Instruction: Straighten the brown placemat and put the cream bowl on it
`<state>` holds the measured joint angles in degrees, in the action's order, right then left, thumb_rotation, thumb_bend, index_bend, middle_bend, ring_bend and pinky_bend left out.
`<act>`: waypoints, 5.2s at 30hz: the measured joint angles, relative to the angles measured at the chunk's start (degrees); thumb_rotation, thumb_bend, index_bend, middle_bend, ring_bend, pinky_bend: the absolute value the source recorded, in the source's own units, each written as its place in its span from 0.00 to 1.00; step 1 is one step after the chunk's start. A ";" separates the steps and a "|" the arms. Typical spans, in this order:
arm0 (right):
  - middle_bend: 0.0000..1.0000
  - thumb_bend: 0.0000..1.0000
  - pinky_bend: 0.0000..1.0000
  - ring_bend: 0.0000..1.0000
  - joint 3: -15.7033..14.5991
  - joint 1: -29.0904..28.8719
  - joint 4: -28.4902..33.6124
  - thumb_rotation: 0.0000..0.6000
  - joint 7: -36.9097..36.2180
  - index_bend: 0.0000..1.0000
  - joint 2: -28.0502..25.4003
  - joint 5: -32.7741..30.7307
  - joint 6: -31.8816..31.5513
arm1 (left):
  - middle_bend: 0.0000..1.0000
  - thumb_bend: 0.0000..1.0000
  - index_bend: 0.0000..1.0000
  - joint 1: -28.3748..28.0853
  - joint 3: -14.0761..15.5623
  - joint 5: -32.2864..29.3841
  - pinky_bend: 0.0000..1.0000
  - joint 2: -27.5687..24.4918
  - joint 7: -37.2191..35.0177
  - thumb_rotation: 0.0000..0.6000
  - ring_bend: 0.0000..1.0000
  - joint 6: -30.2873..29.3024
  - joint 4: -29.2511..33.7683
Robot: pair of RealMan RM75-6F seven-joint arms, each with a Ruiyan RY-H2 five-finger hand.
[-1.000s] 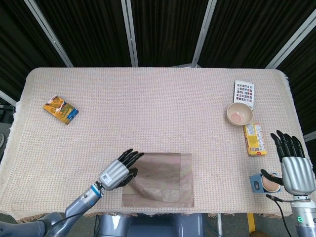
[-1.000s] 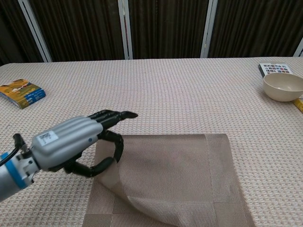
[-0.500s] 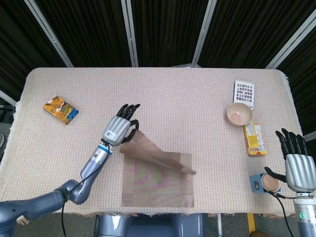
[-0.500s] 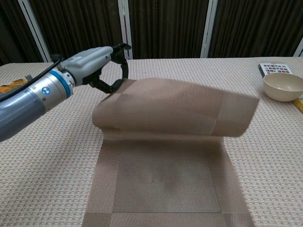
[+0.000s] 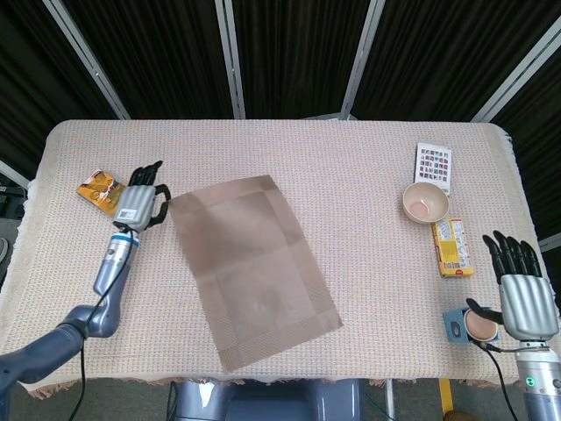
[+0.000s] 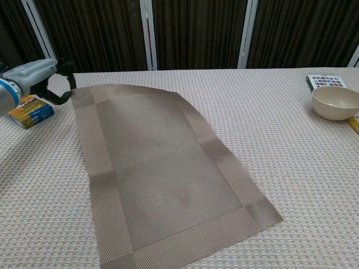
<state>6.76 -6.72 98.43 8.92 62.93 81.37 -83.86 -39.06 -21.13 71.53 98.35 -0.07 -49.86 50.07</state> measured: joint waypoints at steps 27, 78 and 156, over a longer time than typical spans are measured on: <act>0.00 0.00 0.00 0.00 -1.42 -18.90 -2.10 1.00 1.83 0.03 4.49 14.05 21.09 | 0.00 0.00 0.00 20.95 7.18 1.41 0.00 -32.95 15.54 1.00 0.00 -24.29 50.07; 0.00 0.00 0.00 0.00 -9.43 -27.85 -22.22 1.00 1.44 0.06 26.76 18.09 26.65 | 0.00 0.00 0.00 26.04 12.65 1.77 0.00 -33.95 17.32 1.00 0.00 -30.53 53.08; 0.00 0.50 0.00 0.00 -11.55 -28.61 -47.17 1.00 -8.43 0.34 39.65 22.47 10.84 | 0.00 0.00 0.00 25.54 13.64 2.50 0.00 -33.85 16.45 1.00 0.00 -30.07 52.94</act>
<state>-4.79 -35.33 51.25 0.48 102.59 103.85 -73.03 -13.53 -7.49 74.03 64.50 16.38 -79.93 103.02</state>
